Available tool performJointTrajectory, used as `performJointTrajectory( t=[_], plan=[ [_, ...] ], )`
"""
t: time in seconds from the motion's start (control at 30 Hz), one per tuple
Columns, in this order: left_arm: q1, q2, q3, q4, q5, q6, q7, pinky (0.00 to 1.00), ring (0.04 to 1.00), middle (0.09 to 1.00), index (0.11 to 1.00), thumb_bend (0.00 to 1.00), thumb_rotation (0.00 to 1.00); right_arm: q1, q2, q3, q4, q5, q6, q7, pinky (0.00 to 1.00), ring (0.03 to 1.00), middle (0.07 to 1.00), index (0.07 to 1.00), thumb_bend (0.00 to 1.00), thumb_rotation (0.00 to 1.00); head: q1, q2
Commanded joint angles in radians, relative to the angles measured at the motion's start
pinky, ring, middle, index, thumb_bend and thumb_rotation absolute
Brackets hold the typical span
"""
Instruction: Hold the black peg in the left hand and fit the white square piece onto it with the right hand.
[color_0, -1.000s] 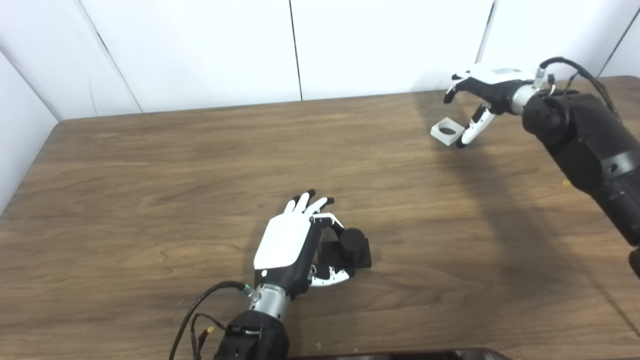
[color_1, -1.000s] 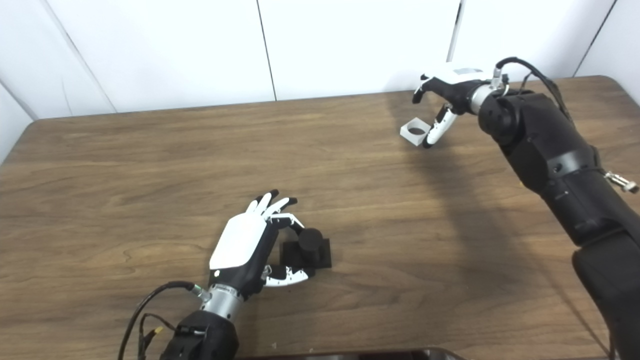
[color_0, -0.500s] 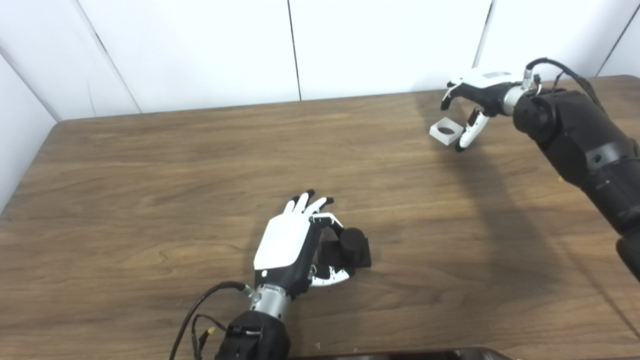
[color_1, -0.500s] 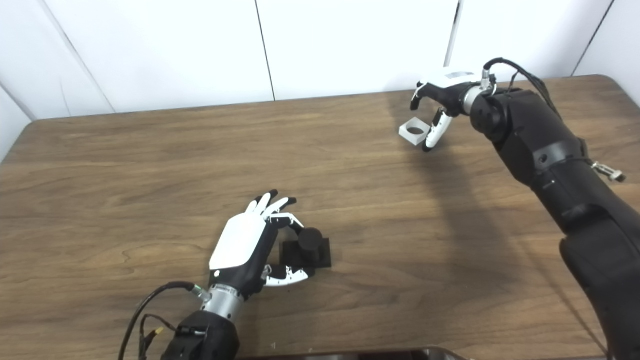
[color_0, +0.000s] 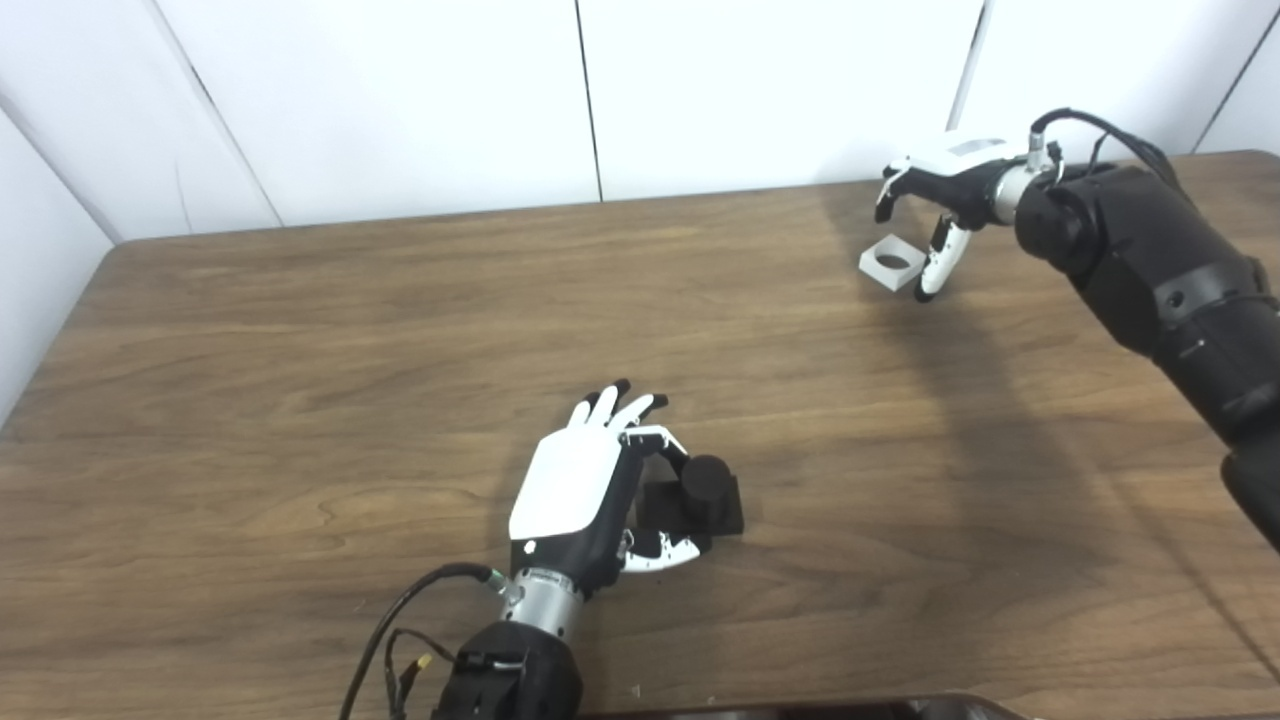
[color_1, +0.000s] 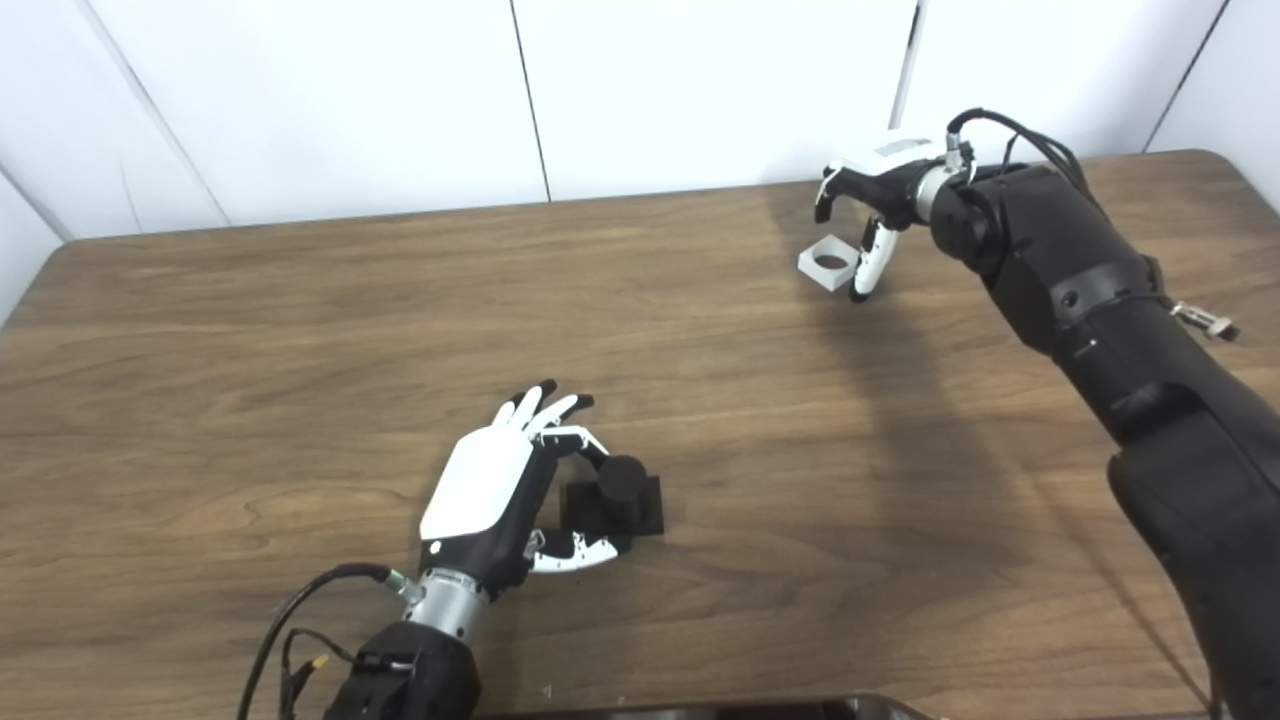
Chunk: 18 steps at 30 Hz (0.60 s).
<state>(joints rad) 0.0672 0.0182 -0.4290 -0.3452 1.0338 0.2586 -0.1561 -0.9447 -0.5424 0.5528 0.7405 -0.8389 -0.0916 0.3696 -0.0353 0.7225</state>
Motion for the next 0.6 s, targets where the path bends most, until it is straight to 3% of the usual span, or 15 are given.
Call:
performJointTrajectory(
  t=[0.0,0.57],
  plan=[
    [-0.014,-0.013,0.004,0.003,0.01,-0.003,0.022,1.0,1.0,0.909,0.491,0.52,0.06,-0.088,-0.018,0.006,0.004,-0.018,-0.046,-0.037,1.0,1.0,0.97,0.766,0.83,0.2,-0.001,0.002],
    [-0.018,-0.022,0.0,0.013,0.016,-0.008,0.028,1.0,1.0,0.91,0.491,0.52,0.06,-0.108,-0.026,0.06,0.051,-0.094,-0.141,-0.077,1.0,1.0,0.973,0.763,0.83,0.18,-0.001,0.001]
  ],
)
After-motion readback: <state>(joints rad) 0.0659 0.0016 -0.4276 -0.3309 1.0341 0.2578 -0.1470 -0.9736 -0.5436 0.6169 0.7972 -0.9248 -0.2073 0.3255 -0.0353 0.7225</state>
